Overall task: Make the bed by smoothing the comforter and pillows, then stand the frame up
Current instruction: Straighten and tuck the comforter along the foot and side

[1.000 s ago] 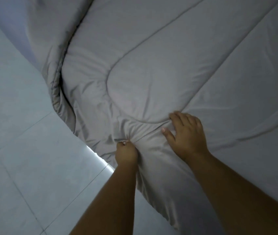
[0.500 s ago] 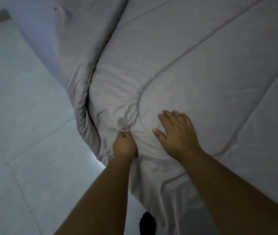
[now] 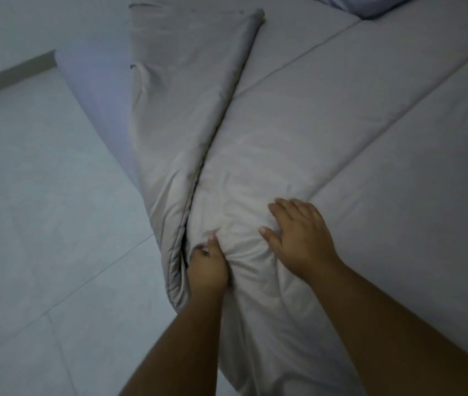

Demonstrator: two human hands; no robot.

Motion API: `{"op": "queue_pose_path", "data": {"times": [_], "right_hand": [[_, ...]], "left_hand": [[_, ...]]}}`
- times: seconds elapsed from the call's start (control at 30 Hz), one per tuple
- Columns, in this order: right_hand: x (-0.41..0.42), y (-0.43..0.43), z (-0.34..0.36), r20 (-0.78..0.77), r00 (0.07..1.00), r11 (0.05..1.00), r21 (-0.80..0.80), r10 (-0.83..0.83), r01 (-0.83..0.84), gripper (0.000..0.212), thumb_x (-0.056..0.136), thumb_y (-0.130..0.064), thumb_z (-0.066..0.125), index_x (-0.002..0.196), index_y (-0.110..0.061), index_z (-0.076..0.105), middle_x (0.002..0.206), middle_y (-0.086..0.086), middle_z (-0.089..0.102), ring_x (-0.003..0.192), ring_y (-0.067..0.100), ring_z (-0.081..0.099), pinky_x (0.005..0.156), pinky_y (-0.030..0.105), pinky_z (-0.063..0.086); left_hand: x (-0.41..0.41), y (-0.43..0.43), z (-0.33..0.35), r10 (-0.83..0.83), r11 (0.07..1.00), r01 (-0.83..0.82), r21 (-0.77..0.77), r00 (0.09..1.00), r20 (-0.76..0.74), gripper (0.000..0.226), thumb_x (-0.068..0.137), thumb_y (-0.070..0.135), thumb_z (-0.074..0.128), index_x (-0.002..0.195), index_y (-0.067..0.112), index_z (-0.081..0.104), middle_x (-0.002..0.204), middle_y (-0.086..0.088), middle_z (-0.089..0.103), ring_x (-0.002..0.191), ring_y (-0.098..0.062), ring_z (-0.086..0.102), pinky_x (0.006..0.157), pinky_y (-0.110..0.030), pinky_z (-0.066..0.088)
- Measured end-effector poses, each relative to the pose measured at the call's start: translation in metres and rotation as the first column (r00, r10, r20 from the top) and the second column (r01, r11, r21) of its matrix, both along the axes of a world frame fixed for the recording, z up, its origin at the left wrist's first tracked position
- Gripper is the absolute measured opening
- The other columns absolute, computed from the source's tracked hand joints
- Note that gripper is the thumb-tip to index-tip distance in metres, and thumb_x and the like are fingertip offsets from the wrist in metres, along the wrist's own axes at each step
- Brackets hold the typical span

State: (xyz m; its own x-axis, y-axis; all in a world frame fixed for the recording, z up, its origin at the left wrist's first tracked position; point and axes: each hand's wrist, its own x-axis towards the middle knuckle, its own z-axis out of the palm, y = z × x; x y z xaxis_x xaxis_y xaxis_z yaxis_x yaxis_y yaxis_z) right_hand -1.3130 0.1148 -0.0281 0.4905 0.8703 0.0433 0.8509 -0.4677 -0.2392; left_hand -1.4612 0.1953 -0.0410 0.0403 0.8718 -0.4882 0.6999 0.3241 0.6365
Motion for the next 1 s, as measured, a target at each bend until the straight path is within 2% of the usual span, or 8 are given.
{"op": "queue_pose_path", "data": {"times": [0.13,0.3,0.37,0.47,0.53,0.63,0.77,1.0], "right_hand": [[0.001,0.033,-0.006,0.004,1.0,1.0,-0.029,-0.002,0.003,0.06,0.086,-0.052,0.036,0.122,-0.01,0.059,0.127,0.012,0.061,0.118,0.033,0.055,0.104,0.038,0.019],[0.001,0.07,0.004,0.013,0.997,0.992,-0.099,-0.078,0.079,0.059,0.086,-0.052,0.035,0.121,-0.011,0.06,0.126,0.011,0.062,0.117,0.031,0.056,0.103,0.038,0.02],[0.002,0.091,0.008,0.027,0.993,0.988,-0.096,-0.118,0.12,0.059,0.086,-0.052,0.035,0.12,-0.011,0.06,0.124,0.011,0.063,0.115,0.031,0.057,0.103,0.037,0.02],[0.001,0.127,0.017,0.034,0.982,0.981,-0.05,-0.185,0.186,0.06,0.086,-0.051,0.033,0.121,-0.01,0.06,0.125,0.013,0.062,0.116,0.031,0.056,0.104,0.04,0.025],[0.003,0.152,0.022,0.029,0.974,0.974,-0.021,-0.224,0.224,0.061,0.087,-0.05,0.032,0.122,-0.008,0.059,0.126,0.014,0.061,0.117,0.033,0.055,0.105,0.044,0.033],[0.008,0.187,0.027,0.023,0.961,0.961,0.029,-0.276,0.275,0.062,0.087,-0.05,0.029,0.124,-0.008,0.057,0.128,0.015,0.06,0.119,0.034,0.053,0.105,0.048,0.034],[0.032,0.224,0.033,0.017,0.955,0.954,0.042,-0.297,0.296,0.063,0.088,-0.049,0.025,0.128,-0.01,0.053,0.133,0.013,0.056,0.125,0.032,0.048,0.108,0.047,0.03],[0.103,0.289,0.03,0.03,0.938,0.934,0.113,-0.344,0.339,0.056,0.088,-0.044,0.033,0.117,-0.006,0.062,0.12,0.016,0.064,0.112,0.035,0.059,0.1,0.051,0.041]], "left_hand": [[-0.009,0.021,-0.02,-0.116,0.993,0.115,-0.021,0.99,-0.074,0.046,0.1,0.034,0.033,0.119,-0.003,0.053,0.127,-0.029,0.054,0.117,-0.042,0.05,0.098,-0.037,0.038],[-0.018,0.028,-0.016,-0.237,0.969,0.226,-0.096,0.962,-0.132,0.047,0.099,0.042,0.031,0.112,0.005,0.058,0.119,-0.022,0.061,0.11,-0.037,0.056,0.092,-0.035,0.043],[-0.016,0.045,-0.005,-0.352,0.936,0.35,-0.044,0.924,-0.145,0.049,0.095,0.048,0.031,0.097,0.011,0.062,0.104,-0.017,0.067,0.099,-0.034,0.061,0.087,-0.035,0.05],[-0.009,0.087,0.017,-0.466,0.882,0.465,0.077,0.885,0.0,0.043,0.095,0.05,0.032,0.081,0.018,0.056,0.082,-0.005,0.064,0.079,-0.02,0.062,0.078,-0.036,0.053],[0.002,0.12,0.03,-0.548,0.828,0.534,0.17,0.835,0.044,0.038,0.097,0.044,0.033,0.085,0.017,0.057,0.083,-0.004,0.063,0.078,-0.018,0.061,0.078,-0.036,0.053],[0.026,0.17,0.04,-0.645,0.731,0.618,0.288,0.764,-0.002,0.037,0.099,0.038,0.032,0.09,0.014,0.059,0.086,-0.006,0.064,0.08,-0.021,0.06,0.078,-0.036,0.052],[0.066,0.23,0.047,-0.706,0.655,0.679,0.332,0.706,-0.053,0.034,0.099,0.035,0.033,0.085,0.015,0.056,0.08,-0.005,0.06,0.074,-0.02,0.057,0.069,-0.032,0.048],[0.145,0.326,0.055,-0.749,0.554,0.747,0.367,0.64,-0.17,0.032,0.099,0.035,0.034,0.077,0.015,0.047,0.077,-0.005,0.054,0.072,-0.022,0.05,0.064,-0.028,0.036]]}}
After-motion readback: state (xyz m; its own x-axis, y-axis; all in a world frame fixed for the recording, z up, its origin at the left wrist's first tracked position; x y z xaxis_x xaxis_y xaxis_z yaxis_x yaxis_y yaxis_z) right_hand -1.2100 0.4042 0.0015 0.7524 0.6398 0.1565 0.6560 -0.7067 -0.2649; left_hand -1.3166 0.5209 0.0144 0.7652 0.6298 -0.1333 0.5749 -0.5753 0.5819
